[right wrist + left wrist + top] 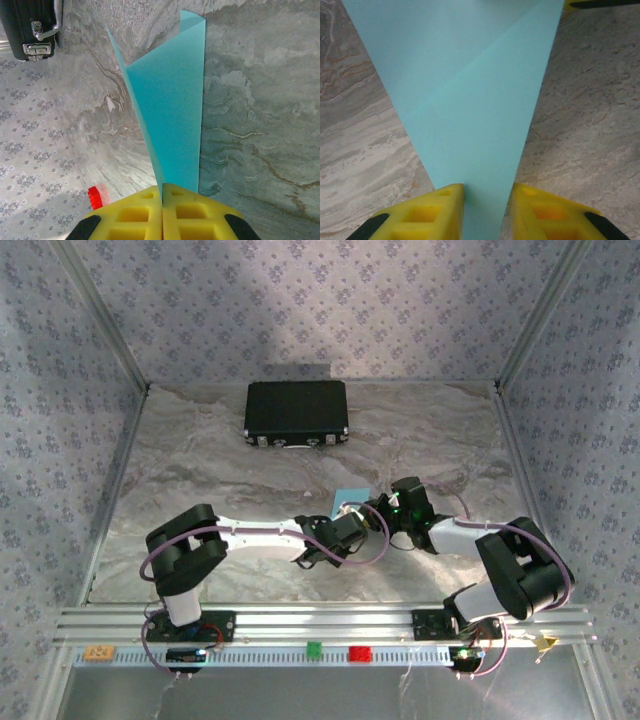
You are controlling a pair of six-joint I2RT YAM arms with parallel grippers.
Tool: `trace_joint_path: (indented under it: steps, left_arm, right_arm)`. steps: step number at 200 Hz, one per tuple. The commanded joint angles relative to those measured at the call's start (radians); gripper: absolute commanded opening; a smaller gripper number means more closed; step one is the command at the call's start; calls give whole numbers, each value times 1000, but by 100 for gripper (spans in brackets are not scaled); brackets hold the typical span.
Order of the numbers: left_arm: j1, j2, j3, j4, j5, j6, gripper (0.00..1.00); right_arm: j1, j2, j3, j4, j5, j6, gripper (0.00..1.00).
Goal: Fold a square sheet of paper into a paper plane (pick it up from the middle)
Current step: Fold the wing for the fifth time at the center of the table.
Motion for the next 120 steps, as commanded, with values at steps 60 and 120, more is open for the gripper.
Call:
trace_joint_path:
  steps: [60,120]
  left_arm:
    - [-13,22,27,-39,-54,17,24]
    - [-20,23,28,-47,-72,19,24]
  right_arm:
    - [8,-13,21,-29,12,9,7]
    - [7,-14,24,-30,13,9,5]
